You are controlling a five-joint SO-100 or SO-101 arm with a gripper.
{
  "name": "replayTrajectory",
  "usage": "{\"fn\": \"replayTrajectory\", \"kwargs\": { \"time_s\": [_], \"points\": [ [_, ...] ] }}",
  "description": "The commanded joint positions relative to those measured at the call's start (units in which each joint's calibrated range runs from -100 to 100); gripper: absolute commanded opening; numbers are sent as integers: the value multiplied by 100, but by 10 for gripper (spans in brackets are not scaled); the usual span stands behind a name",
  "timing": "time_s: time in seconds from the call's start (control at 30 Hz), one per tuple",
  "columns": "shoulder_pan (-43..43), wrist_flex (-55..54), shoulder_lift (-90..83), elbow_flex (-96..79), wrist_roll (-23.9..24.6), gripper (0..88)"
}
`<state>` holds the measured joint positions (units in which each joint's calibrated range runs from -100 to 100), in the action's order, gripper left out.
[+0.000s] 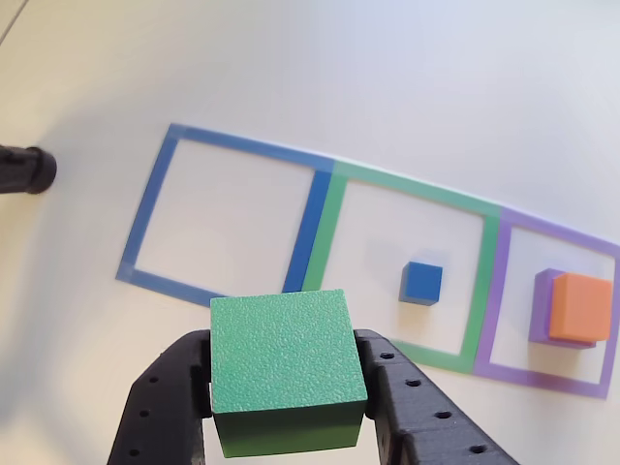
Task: Tower of hanoi
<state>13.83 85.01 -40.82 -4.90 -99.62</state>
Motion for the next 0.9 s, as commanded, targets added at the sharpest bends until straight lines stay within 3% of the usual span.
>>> {"fn": "replayTrajectory", "kwargs": {
  "time_s": [0.0, 0.23, 0.5, 0.87],
  "points": [
    [70, -1010, -382, -1195, -38, 63],
    [9, -4644, -734, -4594, -38, 63],
    [321, -8990, 380, -6884, -38, 61],
    [664, -12252, 2992, -7066, -38, 59]
  ]
}}
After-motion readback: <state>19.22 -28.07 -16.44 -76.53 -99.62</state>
